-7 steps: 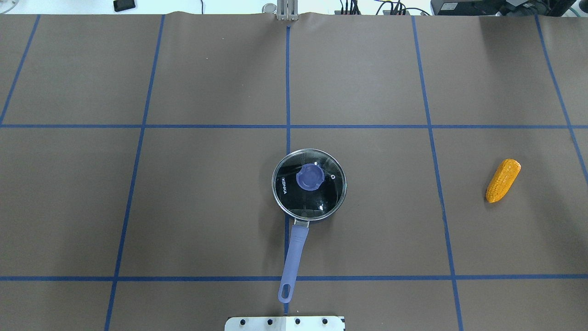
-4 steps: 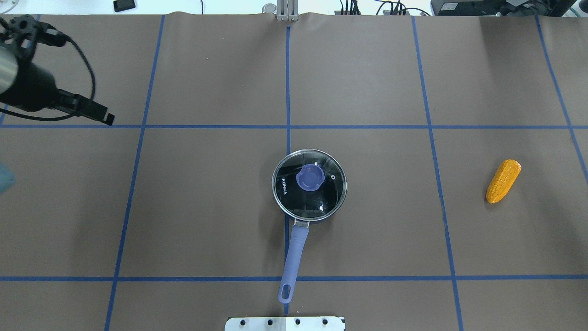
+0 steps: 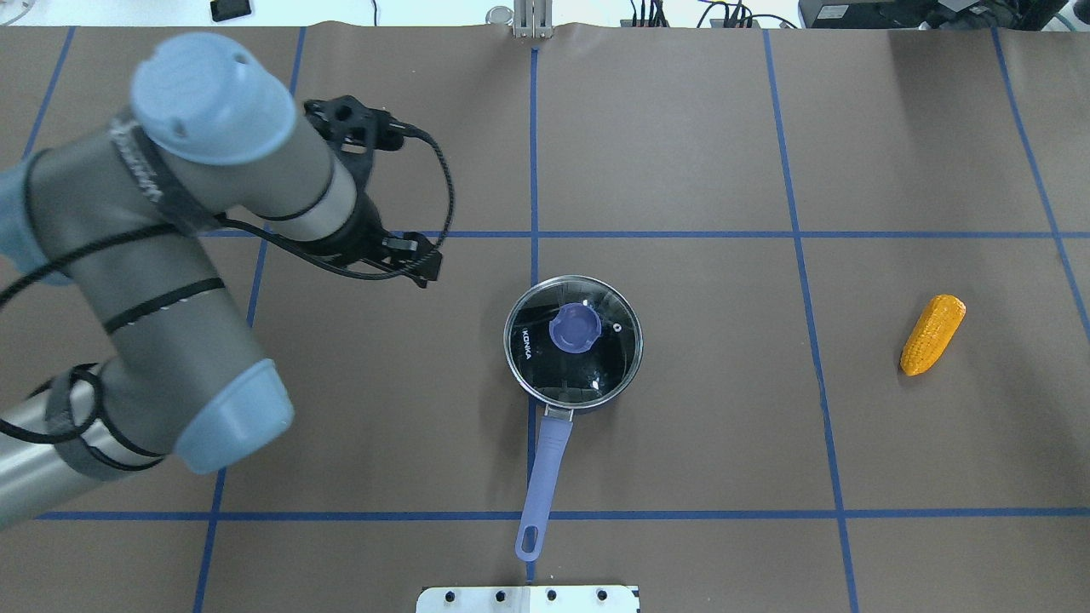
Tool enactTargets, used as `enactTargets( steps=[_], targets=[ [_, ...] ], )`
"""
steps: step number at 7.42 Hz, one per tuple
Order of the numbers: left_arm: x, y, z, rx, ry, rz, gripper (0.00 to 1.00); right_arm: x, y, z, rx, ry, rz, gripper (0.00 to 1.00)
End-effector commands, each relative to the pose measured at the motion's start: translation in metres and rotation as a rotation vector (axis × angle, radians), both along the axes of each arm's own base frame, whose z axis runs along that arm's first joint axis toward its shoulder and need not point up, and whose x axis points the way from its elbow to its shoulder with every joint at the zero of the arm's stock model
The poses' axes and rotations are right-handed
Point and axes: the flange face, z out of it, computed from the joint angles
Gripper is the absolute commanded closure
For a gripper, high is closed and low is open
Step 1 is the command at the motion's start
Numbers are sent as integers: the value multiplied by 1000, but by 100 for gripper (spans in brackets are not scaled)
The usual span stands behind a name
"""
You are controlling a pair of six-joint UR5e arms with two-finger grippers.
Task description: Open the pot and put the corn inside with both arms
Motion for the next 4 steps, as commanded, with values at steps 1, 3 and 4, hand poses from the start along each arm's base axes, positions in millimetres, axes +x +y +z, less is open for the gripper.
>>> enactTargets(
  steps=[1, 3, 4],
  targets=[
    [82, 3, -68, -17, -10, -27, 1, 0, 0, 1, -3, 0, 0, 0],
    [110, 19, -75, 0, 22, 13, 1, 0, 0, 1, -1, 0, 0, 0],
    [122, 12, -71, 7, 20, 19, 1, 0, 0, 2, -4, 1, 0, 0]
  ],
)
